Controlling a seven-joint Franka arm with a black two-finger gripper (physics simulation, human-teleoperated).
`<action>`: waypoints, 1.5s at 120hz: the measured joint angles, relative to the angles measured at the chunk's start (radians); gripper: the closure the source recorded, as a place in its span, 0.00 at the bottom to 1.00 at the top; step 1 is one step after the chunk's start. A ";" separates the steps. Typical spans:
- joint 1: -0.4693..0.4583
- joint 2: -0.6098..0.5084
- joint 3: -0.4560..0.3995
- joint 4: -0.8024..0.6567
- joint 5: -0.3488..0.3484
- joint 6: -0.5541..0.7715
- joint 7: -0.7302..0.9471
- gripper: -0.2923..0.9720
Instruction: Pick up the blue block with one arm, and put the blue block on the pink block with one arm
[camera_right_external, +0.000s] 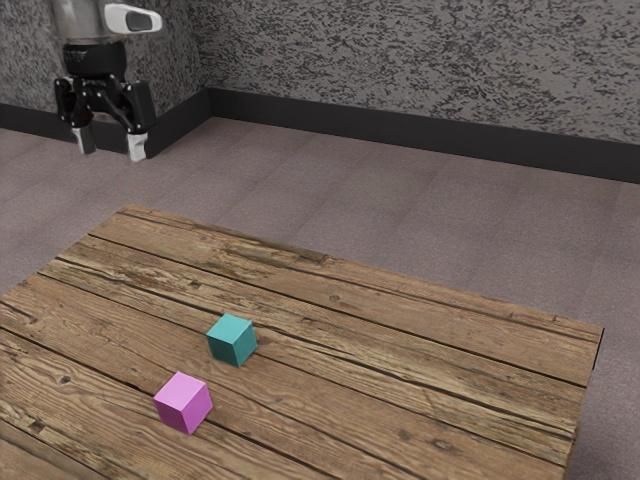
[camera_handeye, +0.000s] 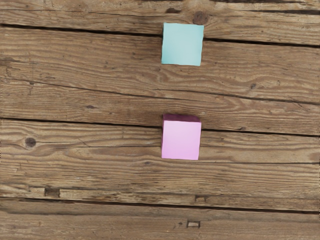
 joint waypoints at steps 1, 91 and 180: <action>0.003 0.000 0.000 0.000 -0.001 0.007 0.000 0.23; 0.007 0.355 -0.217 0.209 0.236 0.165 0.003 0.23; 0.017 0.558 -0.078 -0.134 0.024 0.653 0.031 0.23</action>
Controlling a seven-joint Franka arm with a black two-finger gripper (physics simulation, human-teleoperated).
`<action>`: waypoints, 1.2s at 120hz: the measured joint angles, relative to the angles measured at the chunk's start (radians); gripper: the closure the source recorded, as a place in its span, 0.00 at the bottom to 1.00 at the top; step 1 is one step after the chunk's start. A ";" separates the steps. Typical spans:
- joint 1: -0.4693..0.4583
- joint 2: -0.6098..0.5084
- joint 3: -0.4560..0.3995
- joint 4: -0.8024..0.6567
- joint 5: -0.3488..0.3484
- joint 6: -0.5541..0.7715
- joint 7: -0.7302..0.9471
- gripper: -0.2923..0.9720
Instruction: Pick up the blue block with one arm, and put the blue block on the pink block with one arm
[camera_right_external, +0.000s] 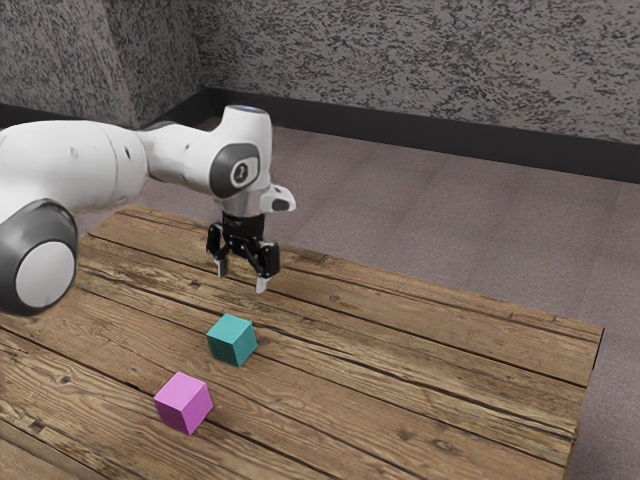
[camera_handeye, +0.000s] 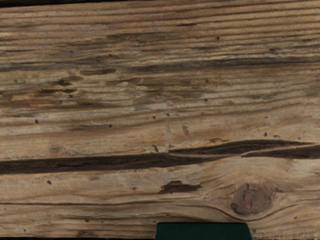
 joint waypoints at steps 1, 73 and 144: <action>0.000 -0.005 0.000 -0.009 -0.001 0.006 0.001 0.23; -0.008 -0.069 -0.001 -0.255 -0.027 0.272 0.070 0.23; -0.016 -0.154 -0.025 -0.391 -0.044 0.328 0.092 0.23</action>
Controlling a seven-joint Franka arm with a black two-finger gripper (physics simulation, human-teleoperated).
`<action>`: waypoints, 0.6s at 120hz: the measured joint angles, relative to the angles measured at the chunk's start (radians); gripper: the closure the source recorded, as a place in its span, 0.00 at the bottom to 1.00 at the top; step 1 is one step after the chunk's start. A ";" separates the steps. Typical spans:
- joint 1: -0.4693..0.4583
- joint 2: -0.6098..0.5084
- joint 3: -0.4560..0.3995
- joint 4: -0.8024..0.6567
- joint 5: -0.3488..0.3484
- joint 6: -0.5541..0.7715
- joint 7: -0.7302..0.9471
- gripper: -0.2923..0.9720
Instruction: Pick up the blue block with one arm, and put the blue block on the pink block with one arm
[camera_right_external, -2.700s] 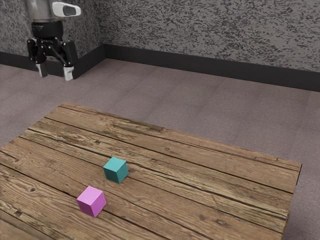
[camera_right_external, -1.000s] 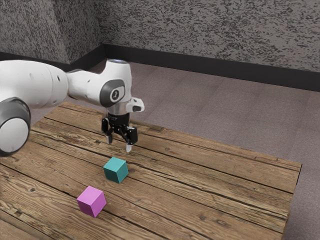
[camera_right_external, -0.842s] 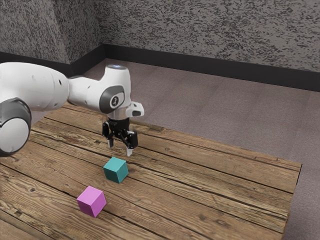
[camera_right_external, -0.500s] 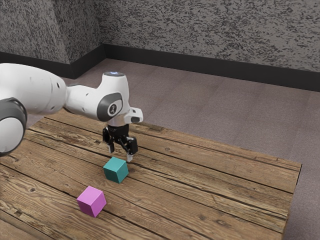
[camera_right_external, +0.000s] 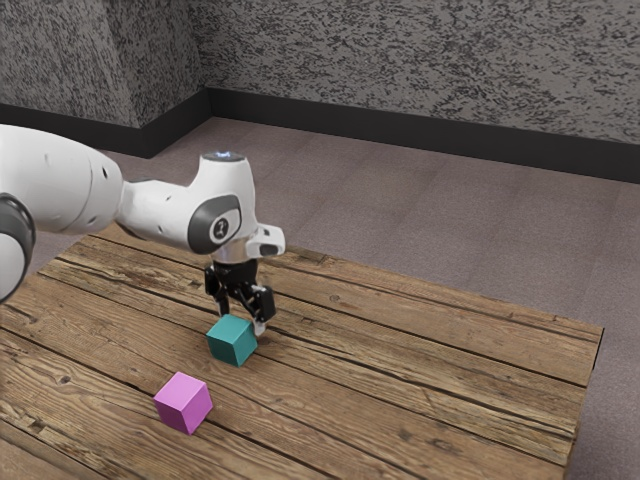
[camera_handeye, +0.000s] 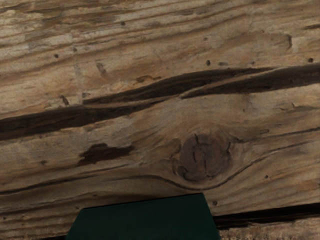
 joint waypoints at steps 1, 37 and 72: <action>0.000 0.000 0.000 -0.002 0.000 0.000 0.000 0.23; 0.001 0.010 0.001 -0.012 0.004 -0.037 0.004 0.23; 0.004 0.058 0.003 0.047 0.018 -0.124 0.007 0.23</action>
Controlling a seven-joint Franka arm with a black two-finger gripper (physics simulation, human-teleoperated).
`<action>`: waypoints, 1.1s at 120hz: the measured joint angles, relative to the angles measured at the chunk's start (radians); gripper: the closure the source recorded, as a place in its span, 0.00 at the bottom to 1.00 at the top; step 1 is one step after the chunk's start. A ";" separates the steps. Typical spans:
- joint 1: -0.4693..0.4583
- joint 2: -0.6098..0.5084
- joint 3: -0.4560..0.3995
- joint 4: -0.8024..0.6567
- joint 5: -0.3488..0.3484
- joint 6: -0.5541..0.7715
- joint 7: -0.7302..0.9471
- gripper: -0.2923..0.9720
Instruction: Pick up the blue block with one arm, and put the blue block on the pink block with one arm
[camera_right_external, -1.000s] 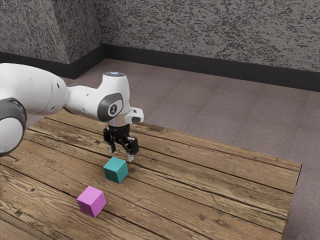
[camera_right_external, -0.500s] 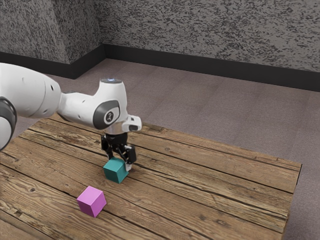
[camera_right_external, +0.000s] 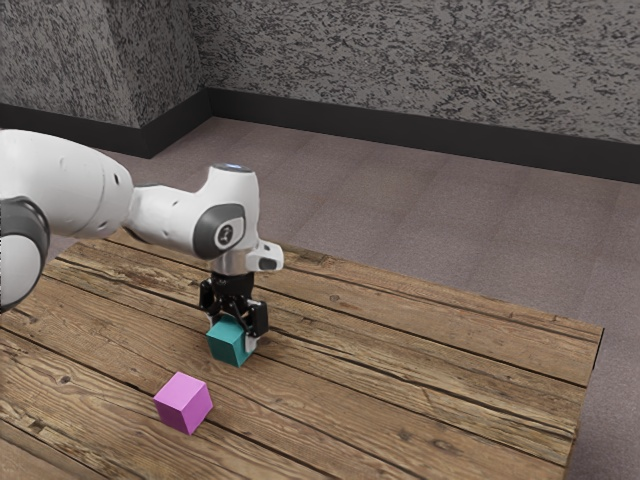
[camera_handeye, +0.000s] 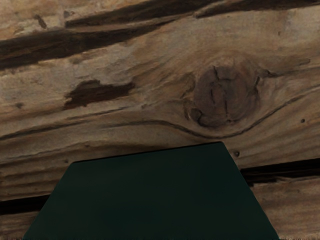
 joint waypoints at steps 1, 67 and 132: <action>0.000 0.000 0.000 0.000 0.000 -0.002 0.000 0.23; 0.000 0.002 0.003 0.015 0.001 -0.036 0.000 0.42; -0.003 -0.317 -0.002 -0.205 0.053 -0.106 -0.049 0.46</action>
